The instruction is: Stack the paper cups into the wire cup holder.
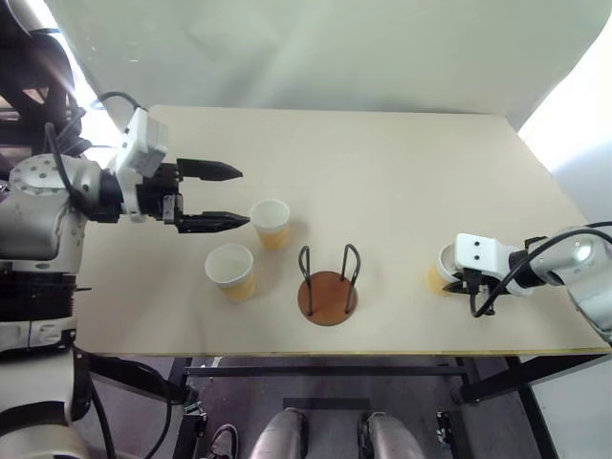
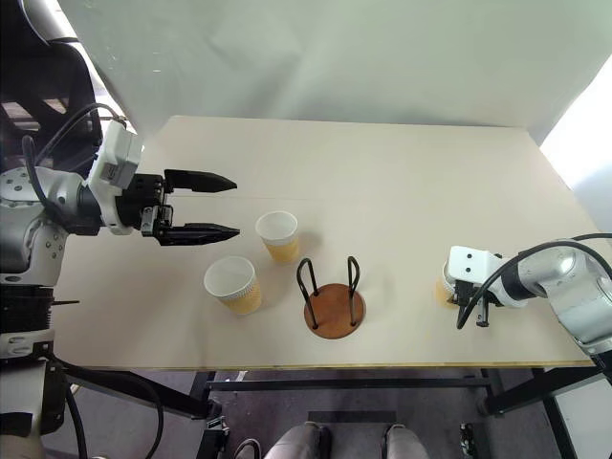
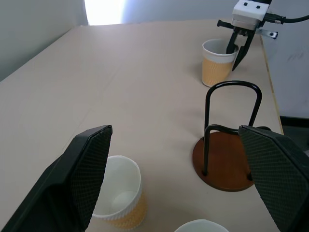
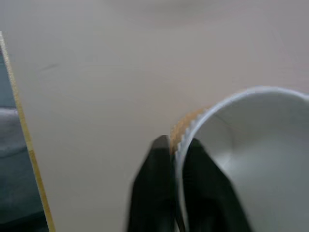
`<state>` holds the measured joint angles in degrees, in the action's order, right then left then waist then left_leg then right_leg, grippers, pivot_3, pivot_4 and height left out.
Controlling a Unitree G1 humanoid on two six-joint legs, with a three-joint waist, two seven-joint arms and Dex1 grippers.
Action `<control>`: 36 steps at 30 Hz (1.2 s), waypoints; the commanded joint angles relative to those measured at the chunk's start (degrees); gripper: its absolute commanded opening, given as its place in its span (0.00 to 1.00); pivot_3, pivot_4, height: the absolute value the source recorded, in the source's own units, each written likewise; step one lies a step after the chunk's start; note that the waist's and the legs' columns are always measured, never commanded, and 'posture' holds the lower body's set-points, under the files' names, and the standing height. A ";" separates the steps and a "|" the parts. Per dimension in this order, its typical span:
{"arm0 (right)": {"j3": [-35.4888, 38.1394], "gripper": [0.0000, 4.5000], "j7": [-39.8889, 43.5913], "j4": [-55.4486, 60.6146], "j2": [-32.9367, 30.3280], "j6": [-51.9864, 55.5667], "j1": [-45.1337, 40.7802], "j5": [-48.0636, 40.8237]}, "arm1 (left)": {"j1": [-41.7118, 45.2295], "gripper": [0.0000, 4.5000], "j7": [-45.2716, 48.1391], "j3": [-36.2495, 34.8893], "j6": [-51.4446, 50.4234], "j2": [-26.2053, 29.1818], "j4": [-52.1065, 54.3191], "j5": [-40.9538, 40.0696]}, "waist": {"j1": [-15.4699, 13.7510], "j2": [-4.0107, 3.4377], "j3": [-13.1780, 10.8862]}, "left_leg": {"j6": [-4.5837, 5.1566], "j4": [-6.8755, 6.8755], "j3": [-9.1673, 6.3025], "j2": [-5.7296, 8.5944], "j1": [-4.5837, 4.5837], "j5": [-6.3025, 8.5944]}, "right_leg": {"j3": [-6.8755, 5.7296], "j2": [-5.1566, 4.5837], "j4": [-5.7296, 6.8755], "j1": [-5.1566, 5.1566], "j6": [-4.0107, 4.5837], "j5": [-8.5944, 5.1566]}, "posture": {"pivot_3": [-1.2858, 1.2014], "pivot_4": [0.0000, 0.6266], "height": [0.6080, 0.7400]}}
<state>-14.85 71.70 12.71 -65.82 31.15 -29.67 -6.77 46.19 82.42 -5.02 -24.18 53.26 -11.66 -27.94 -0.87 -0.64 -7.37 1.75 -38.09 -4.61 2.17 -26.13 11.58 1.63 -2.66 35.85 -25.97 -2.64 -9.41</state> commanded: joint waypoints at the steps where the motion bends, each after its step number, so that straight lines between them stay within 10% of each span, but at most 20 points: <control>1: 7.38 0.01 4.03 5.93 -2.72 2.57 -4.19 -5.70 | 0.84 1.00 0.36 -1.64 0.65 0.57 0.96 -0.81 | 0.05 0.00 0.00 | -0.07 0.02 0.00 0.00 0.01 0.04 | 0.00 0.00 0.00 0.00 0.02 -0.01 | 0.52 0.24 1.00; 7: 11.85 0.01 7.43 12.52 -1.14 12.40 -19.95 -18.20 | 0.93 1.00 6.43 -0.86 0.21 3.31 2.48 -1.90 | 0.38 0.00 0.00 | -0.09 0.10 0.00 -0.01 0.02 0.02 | 0.00 0.05 0.04 -0.10 0.16 -0.13 | 0.52 0.24 1.00; 13: 6.51 0.01 -3.21 15.63 15.70 25.88 -35.25 -25.62 | -1.45 1.00 10.08 0.48 -0.73 7.56 4.87 -6.06 | 1.04 0.02 0.02 | 0.01 0.16 -0.05 -0.18 0.16 -0.02 | -0.01 0.22 0.09 -0.11 0.36 -0.27 | 0.52 0.24 1.00; 36: -7.43 0.01 -7.96 14.32 24.26 26.34 -31.43 -21.67 | -16.89 1.00 9.71 -4.76 -1.24 15.38 11.85 -11.32 | 0.76 0.03 0.02 | -0.41 0.16 -0.10 -0.31 0.10 0.20 | -0.11 0.30 0.52 -0.39 0.92 -0.52 | 0.52 0.24 1.00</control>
<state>-22.23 64.05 25.38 -41.93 57.97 -60.82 -28.41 29.28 90.39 -7.27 -25.36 67.64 -1.47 -38.64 -0.11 -0.61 -7.35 1.29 -37.92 -4.72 1.86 -26.03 11.80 1.52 -2.37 36.40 -26.37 -1.71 -9.93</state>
